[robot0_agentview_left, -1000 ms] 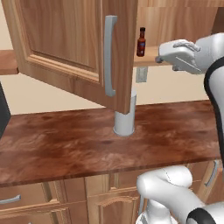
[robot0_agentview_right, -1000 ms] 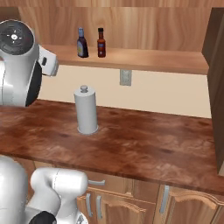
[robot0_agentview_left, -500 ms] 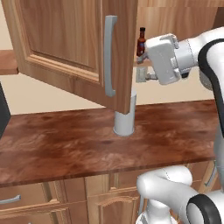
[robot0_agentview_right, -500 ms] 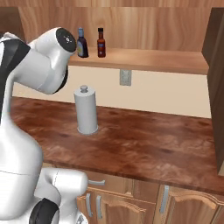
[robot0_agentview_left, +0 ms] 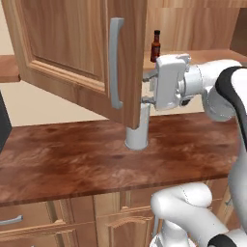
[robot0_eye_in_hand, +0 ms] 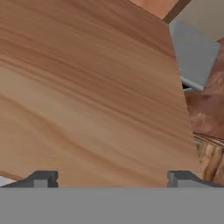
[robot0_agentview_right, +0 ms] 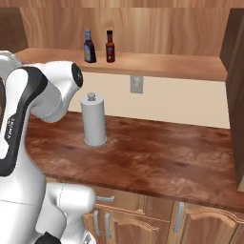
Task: Move the condiment bottle and condiment bottle from the cabinet to the dining counter.
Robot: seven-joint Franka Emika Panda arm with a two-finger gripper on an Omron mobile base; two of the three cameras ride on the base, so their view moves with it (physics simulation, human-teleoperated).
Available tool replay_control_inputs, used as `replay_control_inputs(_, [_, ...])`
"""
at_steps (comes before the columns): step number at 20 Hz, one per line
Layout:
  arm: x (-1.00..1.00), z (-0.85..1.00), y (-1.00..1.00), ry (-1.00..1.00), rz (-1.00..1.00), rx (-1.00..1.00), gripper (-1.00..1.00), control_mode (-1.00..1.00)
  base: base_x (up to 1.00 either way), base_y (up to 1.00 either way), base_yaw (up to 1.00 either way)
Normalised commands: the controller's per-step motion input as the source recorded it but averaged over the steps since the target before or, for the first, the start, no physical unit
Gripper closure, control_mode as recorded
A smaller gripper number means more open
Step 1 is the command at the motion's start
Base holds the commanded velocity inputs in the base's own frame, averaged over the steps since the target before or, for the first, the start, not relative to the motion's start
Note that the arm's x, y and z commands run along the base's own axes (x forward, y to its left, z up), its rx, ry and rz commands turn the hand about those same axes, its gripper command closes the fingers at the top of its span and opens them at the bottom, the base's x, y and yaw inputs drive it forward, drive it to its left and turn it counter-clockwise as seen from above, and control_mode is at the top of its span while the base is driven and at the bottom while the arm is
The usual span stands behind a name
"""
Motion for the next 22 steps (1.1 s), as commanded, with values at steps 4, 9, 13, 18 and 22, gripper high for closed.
replay_control_inputs(4, [-0.92,0.02,0.72,0.0,0.12,0.09,-1.0,-1.0,0.0,0.0,0.0])
replay_control_inputs(9, [-0.77,0.05,0.98,0.0,0.05,0.01,-1.0,-1.0,0.0,0.0,0.0])
replay_control_inputs(13, [-0.07,0.03,1.0,0.02,0.02,0.0,-1.0,-1.0,0.0,0.0,0.0])
replay_control_inputs(18, [0.04,0.0,1.0,0.06,0.01,-0.01,-1.0,-1.0,0.0,0.0,0.0])
replay_control_inputs(22, [0.11,0.06,1.0,0.05,0.0,-0.01,-1.0,-1.0,0.0,0.0,0.0])
